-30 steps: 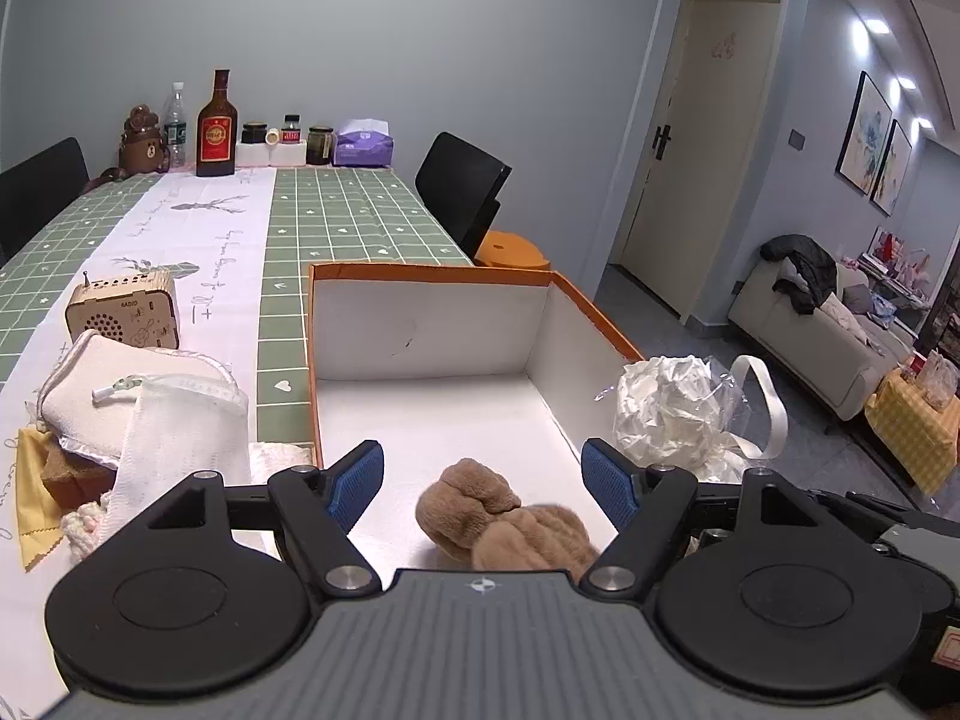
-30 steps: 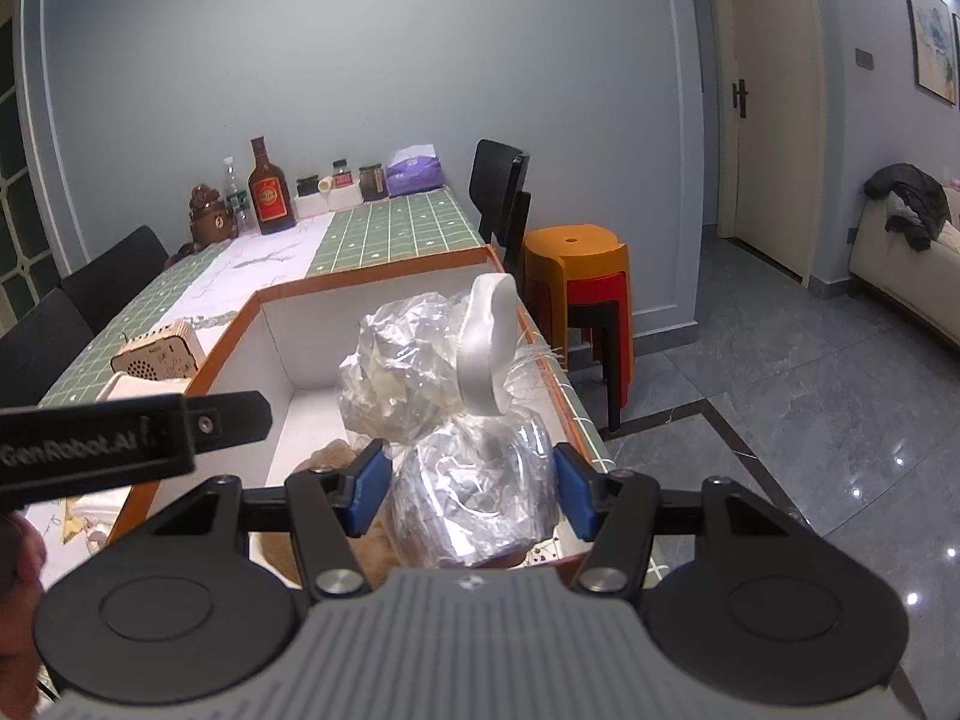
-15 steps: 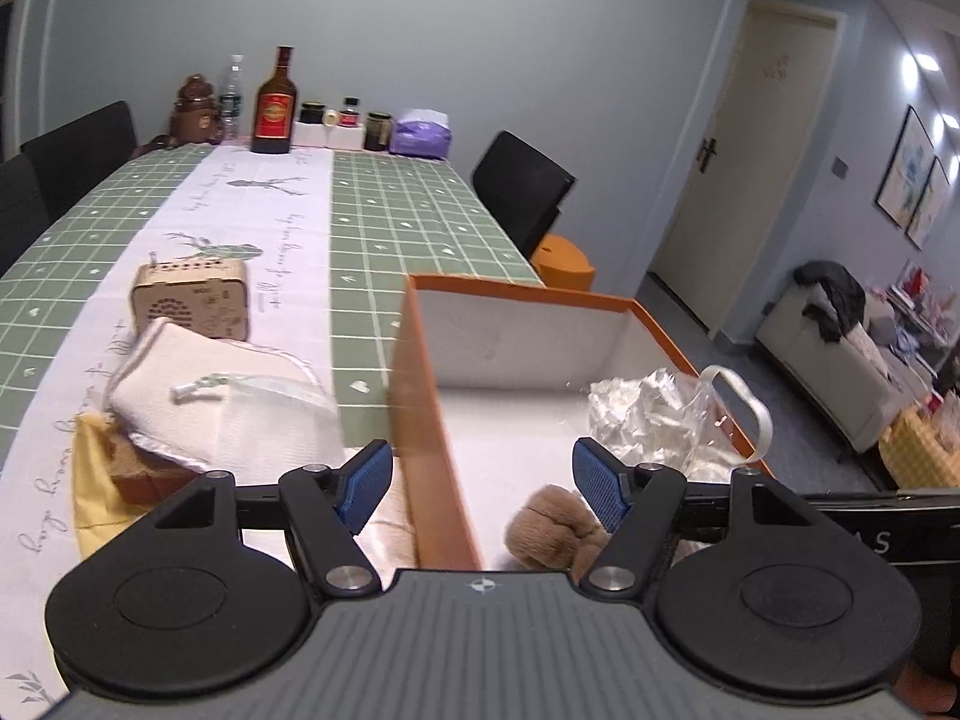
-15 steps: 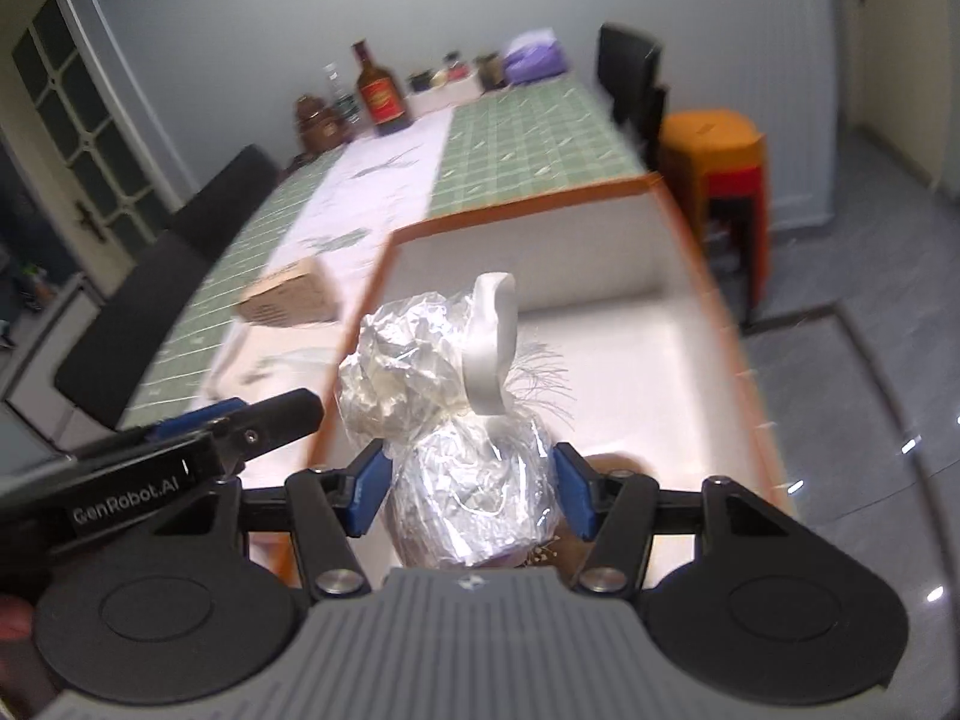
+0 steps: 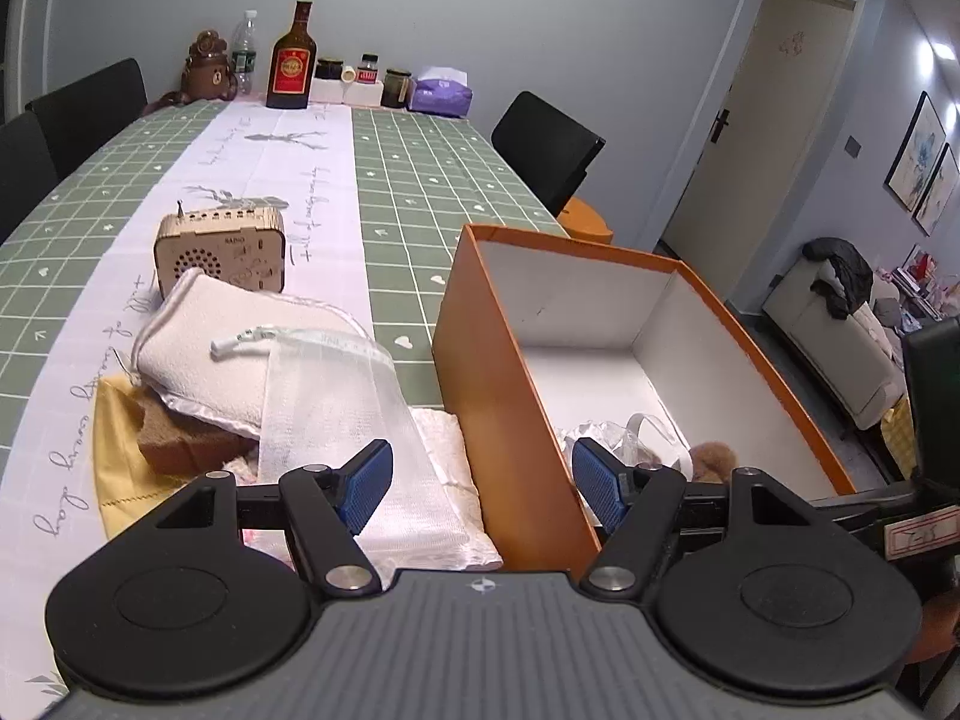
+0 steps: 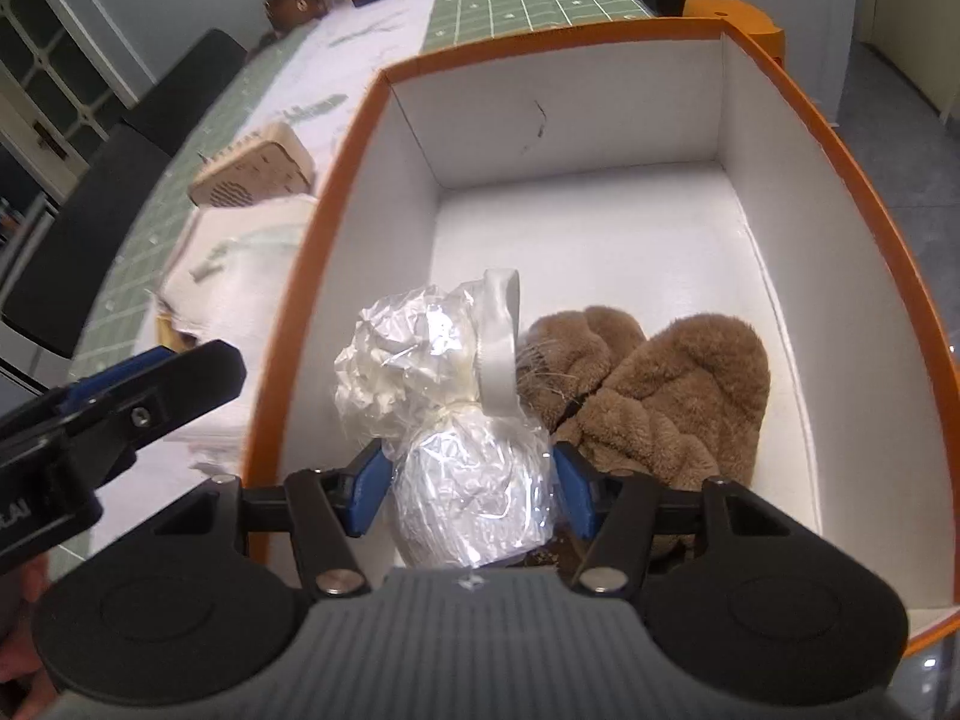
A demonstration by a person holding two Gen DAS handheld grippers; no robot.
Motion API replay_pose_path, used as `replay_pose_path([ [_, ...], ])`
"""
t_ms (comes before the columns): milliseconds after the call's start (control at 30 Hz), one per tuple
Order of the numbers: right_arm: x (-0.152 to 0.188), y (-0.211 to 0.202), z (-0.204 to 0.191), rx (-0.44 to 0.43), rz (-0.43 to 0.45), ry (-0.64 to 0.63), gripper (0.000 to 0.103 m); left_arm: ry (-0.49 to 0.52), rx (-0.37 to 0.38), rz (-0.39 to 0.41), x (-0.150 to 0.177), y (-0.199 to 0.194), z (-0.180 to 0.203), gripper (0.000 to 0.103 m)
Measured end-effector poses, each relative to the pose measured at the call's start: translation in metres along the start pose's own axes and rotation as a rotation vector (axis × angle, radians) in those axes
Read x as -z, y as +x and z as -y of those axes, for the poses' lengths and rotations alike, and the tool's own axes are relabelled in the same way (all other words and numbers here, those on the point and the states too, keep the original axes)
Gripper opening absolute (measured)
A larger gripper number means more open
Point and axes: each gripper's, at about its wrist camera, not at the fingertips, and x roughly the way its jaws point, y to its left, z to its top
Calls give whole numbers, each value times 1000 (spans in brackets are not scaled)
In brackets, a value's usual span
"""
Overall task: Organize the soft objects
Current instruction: 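Carry both items into the orange box and open both tools, then move the right tool back and grasp the orange crocheted fruit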
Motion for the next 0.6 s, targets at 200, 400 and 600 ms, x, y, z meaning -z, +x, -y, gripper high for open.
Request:
replay_pose_path([
  [200, -5, 15, -2, 17, -48, -10, 60, -7, 9, -13, 2, 3, -2, 81],
  [400, -3, 11, 0, 41, -50, -48, 89, 36, -16, 5, 2, -1, 5, 81],
  [600, 13, -13, 12, -7, -1, -43, 99, 63, -5, 4, 2, -3, 15, 81],
])
